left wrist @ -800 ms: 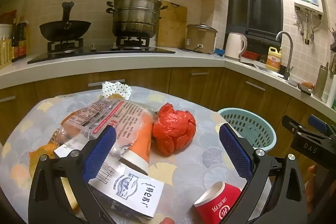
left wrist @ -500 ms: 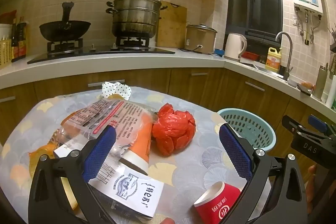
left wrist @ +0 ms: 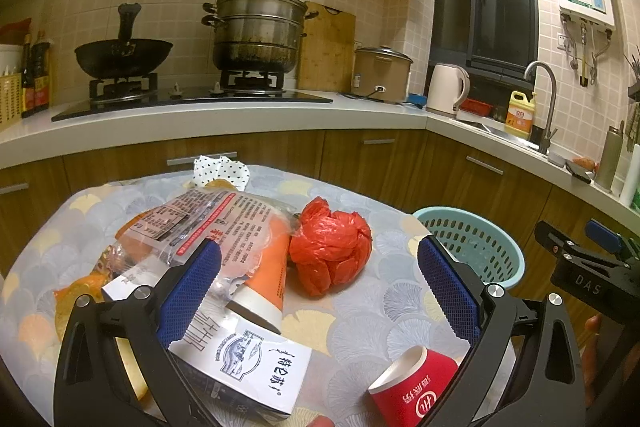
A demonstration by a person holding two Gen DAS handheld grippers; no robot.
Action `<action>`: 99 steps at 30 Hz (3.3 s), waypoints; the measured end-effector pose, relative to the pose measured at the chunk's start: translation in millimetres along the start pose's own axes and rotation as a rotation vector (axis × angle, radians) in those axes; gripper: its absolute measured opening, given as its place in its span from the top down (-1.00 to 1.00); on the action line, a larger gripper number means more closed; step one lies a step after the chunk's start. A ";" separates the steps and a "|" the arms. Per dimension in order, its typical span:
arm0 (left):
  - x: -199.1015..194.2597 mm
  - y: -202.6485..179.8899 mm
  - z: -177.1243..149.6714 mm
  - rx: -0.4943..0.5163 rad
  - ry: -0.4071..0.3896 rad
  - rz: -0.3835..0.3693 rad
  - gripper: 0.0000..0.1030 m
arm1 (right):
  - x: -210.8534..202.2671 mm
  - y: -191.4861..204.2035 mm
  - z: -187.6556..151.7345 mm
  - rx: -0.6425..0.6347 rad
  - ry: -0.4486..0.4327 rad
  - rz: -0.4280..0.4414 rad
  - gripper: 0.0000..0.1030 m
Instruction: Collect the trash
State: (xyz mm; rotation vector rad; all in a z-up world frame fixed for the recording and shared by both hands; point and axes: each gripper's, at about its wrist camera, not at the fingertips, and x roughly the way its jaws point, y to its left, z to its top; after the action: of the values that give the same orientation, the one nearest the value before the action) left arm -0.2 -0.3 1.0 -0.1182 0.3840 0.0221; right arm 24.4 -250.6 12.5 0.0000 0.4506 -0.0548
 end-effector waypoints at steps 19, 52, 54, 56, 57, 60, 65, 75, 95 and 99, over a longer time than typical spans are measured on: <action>0.1 1.0 -0.2 -0.001 0.001 -0.002 -0.85 | -1.9 -1.6 2.0 -0.008 -0.010 0.004 -0.85; -45.6 85.5 -0.6 -0.027 0.143 0.366 -0.85 | -38.8 69.1 -22.5 -0.211 0.050 0.449 -0.20; -49.1 104.7 -7.2 -0.044 0.151 0.386 -0.85 | -35.7 74.7 -27.4 -0.222 0.081 0.493 0.01; -56.9 118.7 -7.8 -0.049 0.166 0.369 -0.84 | -32.3 80.8 -32.3 -0.233 0.108 0.534 0.06; -54.8 126.7 -10.8 -0.074 0.177 0.337 -0.84 | -31.8 82.1 -34.8 -0.232 0.119 0.554 0.06; -47.2 144.1 -19.3 -0.104 0.207 0.267 -0.76 | -30.3 83.7 -43.4 -0.236 0.145 0.597 0.06; -25.9 149.4 -29.4 -0.113 0.278 0.180 -0.61 | -20.7 84.8 -54.7 -0.248 0.175 0.608 0.06; -14.6 173.2 -29.3 -0.175 0.308 0.104 -0.39 | 3.2 69.5 -58.4 -0.168 0.260 0.668 -0.02; -43.5 169.5 -34.3 -0.218 0.265 0.082 0.90 | 18.4 93.1 -72.2 -0.151 0.403 0.763 -0.40; -55.2 166.6 -29.4 -0.216 0.236 0.077 0.90 | 18.5 97.8 -74.9 -0.141 0.414 0.763 -0.37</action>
State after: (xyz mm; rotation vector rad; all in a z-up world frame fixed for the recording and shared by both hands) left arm -69.6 161.7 -23.9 -0.3212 0.6220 0.1271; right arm 13.6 -153.0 -64.1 0.0450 0.8413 0.7395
